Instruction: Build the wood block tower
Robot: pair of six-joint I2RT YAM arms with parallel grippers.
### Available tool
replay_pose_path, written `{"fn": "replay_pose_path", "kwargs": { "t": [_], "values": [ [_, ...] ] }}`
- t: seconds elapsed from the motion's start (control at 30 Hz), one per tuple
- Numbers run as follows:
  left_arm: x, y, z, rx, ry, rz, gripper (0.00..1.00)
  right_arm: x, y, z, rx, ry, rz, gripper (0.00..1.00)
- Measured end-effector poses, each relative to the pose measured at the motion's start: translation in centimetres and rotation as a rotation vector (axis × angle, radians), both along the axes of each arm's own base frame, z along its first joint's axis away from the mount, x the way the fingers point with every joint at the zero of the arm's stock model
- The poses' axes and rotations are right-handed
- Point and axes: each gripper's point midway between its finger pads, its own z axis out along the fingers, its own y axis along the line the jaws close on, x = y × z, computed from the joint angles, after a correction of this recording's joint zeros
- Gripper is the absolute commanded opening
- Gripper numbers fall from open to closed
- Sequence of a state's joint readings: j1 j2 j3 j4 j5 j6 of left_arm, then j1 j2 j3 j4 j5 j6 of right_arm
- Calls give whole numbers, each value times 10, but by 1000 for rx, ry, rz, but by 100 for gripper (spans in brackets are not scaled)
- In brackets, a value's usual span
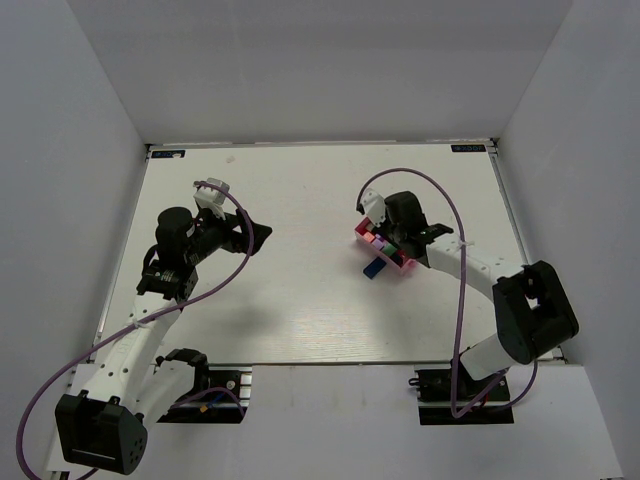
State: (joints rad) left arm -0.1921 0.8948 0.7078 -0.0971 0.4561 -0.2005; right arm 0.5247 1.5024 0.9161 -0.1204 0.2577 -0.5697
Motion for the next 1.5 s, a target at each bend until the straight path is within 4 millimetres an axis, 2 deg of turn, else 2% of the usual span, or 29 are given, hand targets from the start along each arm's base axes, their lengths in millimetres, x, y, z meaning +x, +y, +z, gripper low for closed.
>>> {"fn": "replay_pose_path", "kwargs": {
  "t": [0.33,0.43,0.47,0.53,0.57,0.67,0.9,0.97,1.1,1.13,1.2,1.23,1.4,1.5],
  "values": [
    [0,0,0,0,0,0,100,-9,-4,-5,-26,-13,10,0],
    [0,0,0,0,0,0,100,-7,-4,-7,-30,-4,6,14],
    [0,0,0,0,0,0,100,-8,-4,-9,-33,1,5,23],
    [0,0,0,0,0,0,100,-10,-5,-14,-40,20,6,30],
    [0,0,0,0,0,0,100,-10,-5,-16,-44,26,7,37],
    [0,0,0,0,0,0,100,-12,-6,-19,-49,39,6,45],
    [0,0,0,0,0,0,100,-10,-13,-26,-55,61,-12,47],
    [0,0,0,0,0,0,100,-8,-14,-28,-54,70,-16,45],
    [0,0,0,0,0,0,100,-3,-16,-32,-42,97,-21,28],
    [0,0,0,0,0,0,100,-3,-16,-32,-34,105,-18,20],
    [0,0,0,0,0,0,100,-3,-14,-32,-13,116,-14,10],
    [0,0,0,0,0,0,100,-2,-11,-29,2,120,-9,1],
    [0,0,0,0,0,-1,100,5,-1,-12,63,100,12,0],
    [0,0,0,0,0,-1,100,5,-2,-11,64,97,10,0]
  ]
}}
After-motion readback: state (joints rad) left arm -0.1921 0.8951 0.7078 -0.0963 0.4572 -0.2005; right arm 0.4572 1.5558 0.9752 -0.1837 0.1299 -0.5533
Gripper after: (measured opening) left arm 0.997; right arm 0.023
